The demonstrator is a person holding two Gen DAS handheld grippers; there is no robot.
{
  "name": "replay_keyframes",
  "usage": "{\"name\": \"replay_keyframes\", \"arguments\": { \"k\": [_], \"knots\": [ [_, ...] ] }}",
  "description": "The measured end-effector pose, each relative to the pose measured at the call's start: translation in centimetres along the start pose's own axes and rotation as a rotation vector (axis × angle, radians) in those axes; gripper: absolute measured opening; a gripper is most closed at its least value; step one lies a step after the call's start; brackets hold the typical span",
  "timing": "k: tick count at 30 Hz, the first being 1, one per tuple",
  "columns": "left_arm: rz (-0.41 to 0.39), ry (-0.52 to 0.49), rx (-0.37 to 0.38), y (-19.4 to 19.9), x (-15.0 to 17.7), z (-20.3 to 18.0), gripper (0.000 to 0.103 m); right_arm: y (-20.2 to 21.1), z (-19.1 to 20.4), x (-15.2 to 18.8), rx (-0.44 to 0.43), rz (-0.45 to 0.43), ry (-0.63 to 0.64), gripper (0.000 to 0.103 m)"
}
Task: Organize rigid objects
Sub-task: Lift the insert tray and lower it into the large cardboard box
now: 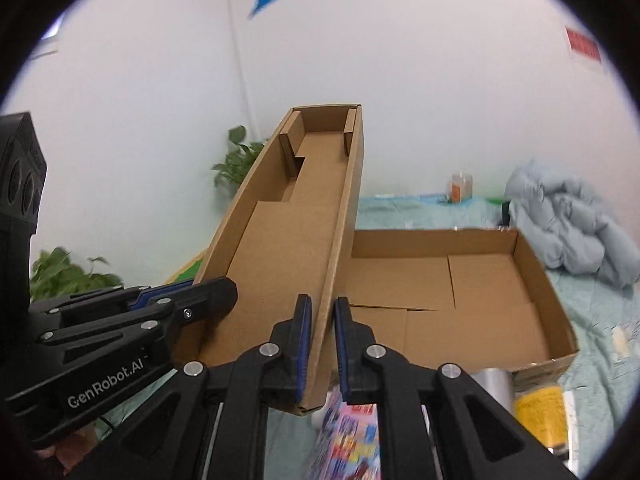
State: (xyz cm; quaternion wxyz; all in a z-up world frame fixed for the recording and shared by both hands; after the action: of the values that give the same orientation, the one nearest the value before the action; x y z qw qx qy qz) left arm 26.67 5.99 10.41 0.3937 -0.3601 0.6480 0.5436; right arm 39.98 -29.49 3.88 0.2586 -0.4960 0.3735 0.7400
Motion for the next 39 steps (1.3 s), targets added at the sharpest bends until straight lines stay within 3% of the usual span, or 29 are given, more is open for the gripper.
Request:
{"name": "replay_keyframes", "arguments": {
  "k": [2, 6, 11, 15, 21, 24, 28, 31, 33, 36, 38, 39],
  "knots": [
    [0.024, -0.01, -0.043, -5.0, -0.7, 0.8, 0.01, -3.4, -1.0, -0.1, 0.007, 0.036, 0.003, 0.011],
    [0.152, 0.099, -0.038, -13.8, -0.8, 4.0, 0.01, -12.0, -2.8, 0.2, -0.01, 0.175, -0.058, 0.01],
    [0.288, 0.132, -0.05, -19.3, 2.4, 7.4, 0.01, -18.0, -3.2, 3.0, -0.006, 0.326, -0.081, 0.01],
    [0.326, 0.106, -0.058, -19.7, 5.1, 10.0, 0.01, -19.6, -1.9, 6.5, -0.008, 0.412, -0.058, 0.009],
    [0.319, 0.116, -0.031, -19.2, 6.6, 10.1, 0.01, -18.6, -2.4, 6.2, 0.04, 0.409, -0.084, 0.009],
    [0.326, 0.092, -0.051, -18.9, 7.1, 9.5, 0.009, -18.3, -2.4, 6.4, 0.053, 0.441, -0.085, 0.009],
    [0.358, 0.18, -0.085, -18.5, 8.8, 10.1, 0.008, -18.7, -2.6, 7.5, 0.049, 0.479, -0.143, 0.011],
    [0.359, 0.168, -0.133, -17.9, 9.8, 10.1, 0.009, -19.6, -2.4, 8.6, 0.009, 0.531, -0.192, 0.013],
    [0.351, 0.198, -0.14, -16.8, 10.4, 10.4, 0.009, -19.8, -2.2, 8.7, -0.029, 0.524, -0.189, 0.018],
    [0.298, 0.204, -0.128, -14.0, 10.8, 10.2, 0.01, -19.5, -2.3, 8.7, -0.102, 0.545, -0.237, 0.039],
    [0.273, 0.167, -0.151, -12.2, 10.8, 10.1, 0.016, -18.0, -2.2, 7.4, -0.071, 0.498, -0.183, 0.048],
    [0.262, 0.146, -0.175, -11.2, 10.7, 10.1, 0.022, -16.1, -2.3, 6.1, -0.047, 0.444, -0.14, 0.062]
  ]
}}
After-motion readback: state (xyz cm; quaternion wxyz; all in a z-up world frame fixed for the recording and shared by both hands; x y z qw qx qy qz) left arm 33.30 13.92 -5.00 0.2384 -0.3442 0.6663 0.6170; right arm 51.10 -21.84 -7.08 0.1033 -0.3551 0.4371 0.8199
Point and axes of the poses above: each gripper's, at about its wrist camera, not at the fingertips, and y roughly against the way its jaws point, z to its left, x to its underside, the point moved 4 cm from there along -y, roughly the way its jaws point, and after that the axes turned 11 degrees about -z, right-handed, at the moved point
